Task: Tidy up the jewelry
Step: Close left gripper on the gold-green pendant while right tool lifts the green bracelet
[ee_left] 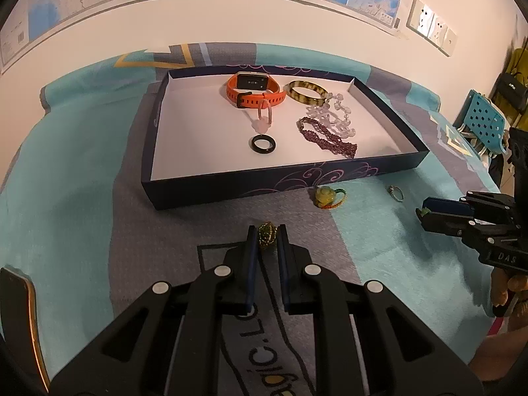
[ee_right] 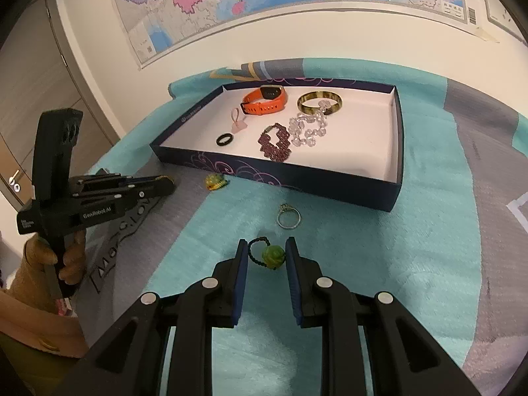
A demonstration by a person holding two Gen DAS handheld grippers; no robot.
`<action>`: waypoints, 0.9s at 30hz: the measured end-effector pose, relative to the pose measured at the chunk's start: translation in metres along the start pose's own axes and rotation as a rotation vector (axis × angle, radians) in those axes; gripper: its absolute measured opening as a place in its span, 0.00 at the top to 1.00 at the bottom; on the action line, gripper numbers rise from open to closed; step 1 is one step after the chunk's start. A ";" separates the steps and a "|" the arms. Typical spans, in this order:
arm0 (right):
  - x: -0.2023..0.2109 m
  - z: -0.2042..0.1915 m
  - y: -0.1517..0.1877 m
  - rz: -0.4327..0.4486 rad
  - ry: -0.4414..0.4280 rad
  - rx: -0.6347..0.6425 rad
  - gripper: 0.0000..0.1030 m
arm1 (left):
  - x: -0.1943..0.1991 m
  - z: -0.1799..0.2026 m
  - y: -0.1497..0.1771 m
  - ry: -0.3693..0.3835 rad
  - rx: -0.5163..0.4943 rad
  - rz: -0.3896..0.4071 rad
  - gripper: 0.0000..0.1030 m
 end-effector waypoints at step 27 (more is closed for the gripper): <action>0.001 -0.006 -0.018 0.040 -0.028 0.009 0.79 | 0.015 0.012 -0.006 0.031 -0.008 0.033 0.88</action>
Point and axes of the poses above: each gripper's, at about its wrist camera, not at the fingertips, and x roughly against the way its jaws point, z to its right, y to its underside, the point moved 5 cm from there along -x, roughly the way its jaws point, and after that the axes turned 8 degrees about x, right-handed, at the moved point
